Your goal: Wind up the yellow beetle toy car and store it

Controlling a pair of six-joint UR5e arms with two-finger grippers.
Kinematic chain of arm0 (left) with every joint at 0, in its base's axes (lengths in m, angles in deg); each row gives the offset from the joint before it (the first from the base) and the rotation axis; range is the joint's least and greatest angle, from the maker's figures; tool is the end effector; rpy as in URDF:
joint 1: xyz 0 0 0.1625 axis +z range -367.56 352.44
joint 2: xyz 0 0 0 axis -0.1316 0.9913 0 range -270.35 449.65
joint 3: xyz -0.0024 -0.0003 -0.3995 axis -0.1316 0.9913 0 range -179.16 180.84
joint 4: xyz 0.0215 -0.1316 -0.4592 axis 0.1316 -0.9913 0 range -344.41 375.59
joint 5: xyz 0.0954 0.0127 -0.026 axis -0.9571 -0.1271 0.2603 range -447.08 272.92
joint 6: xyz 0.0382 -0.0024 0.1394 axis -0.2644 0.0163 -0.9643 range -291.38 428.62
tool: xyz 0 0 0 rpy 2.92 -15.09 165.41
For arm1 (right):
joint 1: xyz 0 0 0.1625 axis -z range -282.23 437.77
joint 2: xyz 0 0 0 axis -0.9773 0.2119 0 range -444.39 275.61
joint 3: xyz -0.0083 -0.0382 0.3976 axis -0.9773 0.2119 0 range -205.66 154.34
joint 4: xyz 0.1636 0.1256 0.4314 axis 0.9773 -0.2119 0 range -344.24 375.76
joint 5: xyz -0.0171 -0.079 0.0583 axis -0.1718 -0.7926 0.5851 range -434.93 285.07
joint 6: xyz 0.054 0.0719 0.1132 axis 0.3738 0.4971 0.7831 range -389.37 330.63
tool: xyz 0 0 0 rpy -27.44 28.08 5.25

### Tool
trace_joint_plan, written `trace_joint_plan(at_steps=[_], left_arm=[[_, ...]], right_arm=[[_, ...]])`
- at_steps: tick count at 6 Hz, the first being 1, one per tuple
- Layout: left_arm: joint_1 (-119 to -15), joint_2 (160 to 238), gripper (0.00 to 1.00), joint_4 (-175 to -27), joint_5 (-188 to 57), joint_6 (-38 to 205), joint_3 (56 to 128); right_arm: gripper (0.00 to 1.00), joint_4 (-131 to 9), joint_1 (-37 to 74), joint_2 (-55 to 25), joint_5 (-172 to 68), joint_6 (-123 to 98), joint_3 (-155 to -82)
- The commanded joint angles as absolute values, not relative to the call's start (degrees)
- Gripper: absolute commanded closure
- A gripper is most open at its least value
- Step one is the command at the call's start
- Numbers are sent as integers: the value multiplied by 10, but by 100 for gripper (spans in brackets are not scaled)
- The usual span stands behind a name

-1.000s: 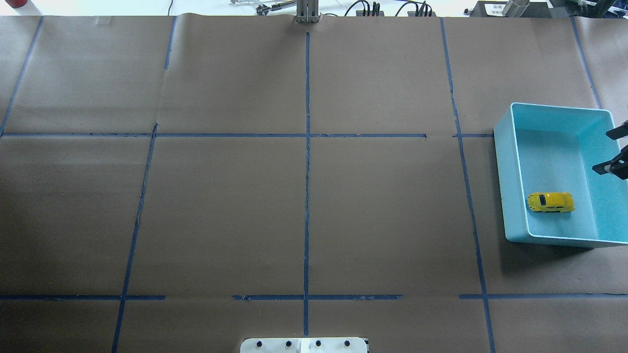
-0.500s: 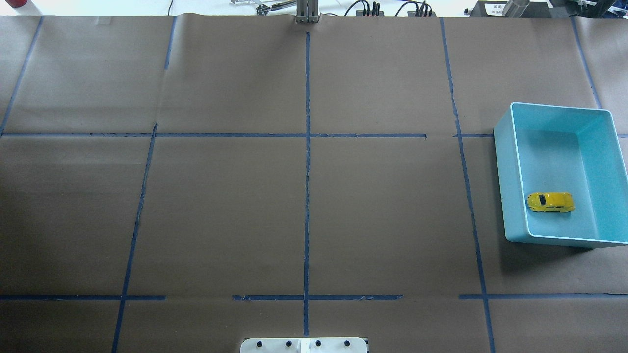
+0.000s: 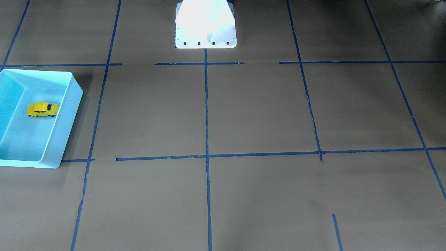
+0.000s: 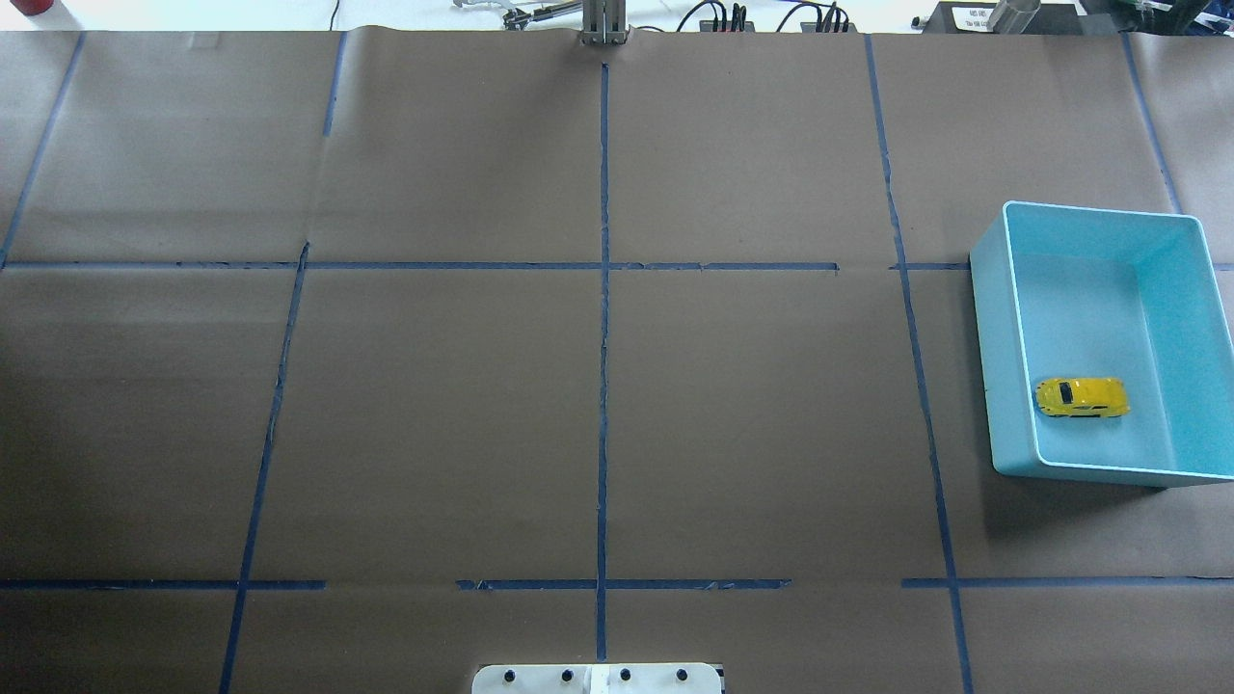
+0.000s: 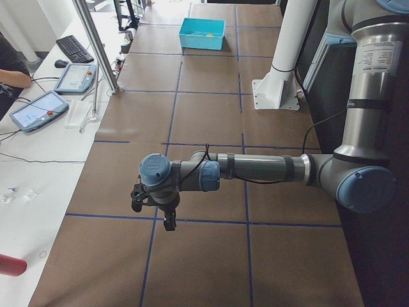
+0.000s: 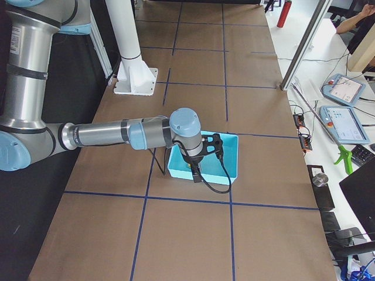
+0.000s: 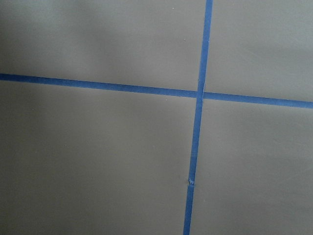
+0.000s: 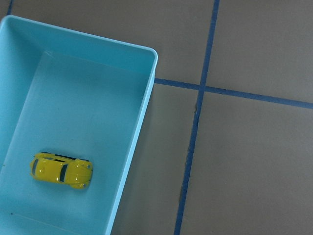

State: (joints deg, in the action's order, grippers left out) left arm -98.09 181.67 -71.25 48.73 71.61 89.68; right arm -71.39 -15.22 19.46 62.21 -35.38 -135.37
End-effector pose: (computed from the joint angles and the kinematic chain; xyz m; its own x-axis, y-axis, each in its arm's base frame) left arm -0.0348 -0.5684 0.6596 0.6953 -0.0874 -0.7133 0.0456 0.9959 -0.0776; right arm 0.0520 -0.4725 0.5856 0.6867 -0.1785 0.7047 0.0206 0.9738 0.2266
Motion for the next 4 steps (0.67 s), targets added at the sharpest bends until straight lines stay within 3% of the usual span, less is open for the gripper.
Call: trace_joint_plan(at_steps=[1,4], left_arm=[[-981,1817,0,-712,487,716,897],[-981,1817,0,-712,487,716,896]], right_arm=[[0,-714,-171,164,620,-411,-1279],[0,-813,-170,75,619,-390,-1241]])
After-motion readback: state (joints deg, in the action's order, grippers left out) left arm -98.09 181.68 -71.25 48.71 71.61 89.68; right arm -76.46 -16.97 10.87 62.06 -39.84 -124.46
